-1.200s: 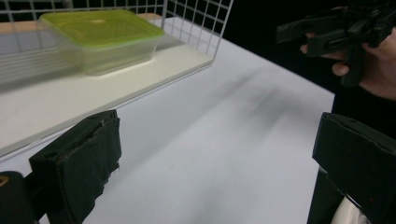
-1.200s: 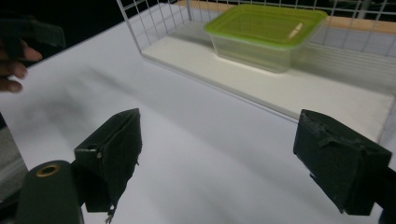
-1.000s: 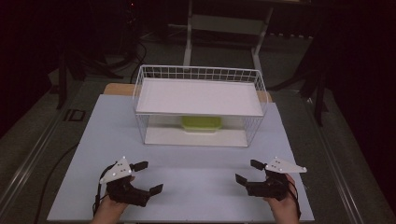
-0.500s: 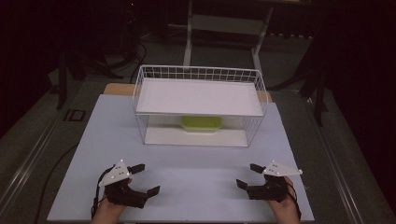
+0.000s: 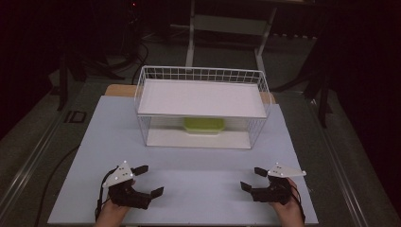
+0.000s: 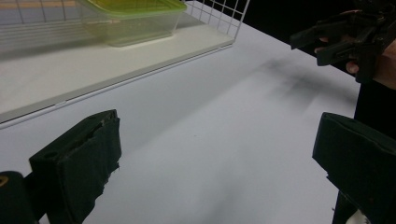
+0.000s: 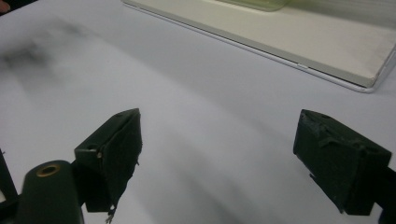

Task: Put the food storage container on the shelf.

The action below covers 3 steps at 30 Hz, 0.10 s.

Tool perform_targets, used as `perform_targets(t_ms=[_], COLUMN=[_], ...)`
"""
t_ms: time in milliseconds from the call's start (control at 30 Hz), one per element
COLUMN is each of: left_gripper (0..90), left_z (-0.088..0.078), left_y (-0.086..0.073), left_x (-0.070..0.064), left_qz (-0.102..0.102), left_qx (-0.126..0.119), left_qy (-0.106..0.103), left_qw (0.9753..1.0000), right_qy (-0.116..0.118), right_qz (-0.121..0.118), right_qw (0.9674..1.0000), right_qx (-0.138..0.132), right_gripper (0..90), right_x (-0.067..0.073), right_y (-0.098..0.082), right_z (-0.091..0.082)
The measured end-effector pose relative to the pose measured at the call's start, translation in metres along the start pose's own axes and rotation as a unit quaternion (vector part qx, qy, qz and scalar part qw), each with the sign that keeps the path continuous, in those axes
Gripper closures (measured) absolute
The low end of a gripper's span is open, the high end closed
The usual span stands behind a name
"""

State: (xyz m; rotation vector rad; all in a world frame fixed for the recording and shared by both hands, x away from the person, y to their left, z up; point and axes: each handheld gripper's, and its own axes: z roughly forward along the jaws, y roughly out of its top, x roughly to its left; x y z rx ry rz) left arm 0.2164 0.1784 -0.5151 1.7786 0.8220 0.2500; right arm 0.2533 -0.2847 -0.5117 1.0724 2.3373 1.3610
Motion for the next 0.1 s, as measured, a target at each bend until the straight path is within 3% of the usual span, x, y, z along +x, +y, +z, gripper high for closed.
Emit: perform_targets(t_ms=[100], left_gripper=[2.0], left_z=[0.001], left_y=[0.0], left_x=[-0.0006], left_qz=[0.004], left_qx=[0.001], left_qy=[-0.002], left_qw=[1.0], right_qy=[-0.005], right_qz=[-0.003], right_qw=[1.0], right_qx=[0.001], right_gripper=[15.4], right_x=[-0.0007], right_y=[0.0001], right_z=[0.0001])
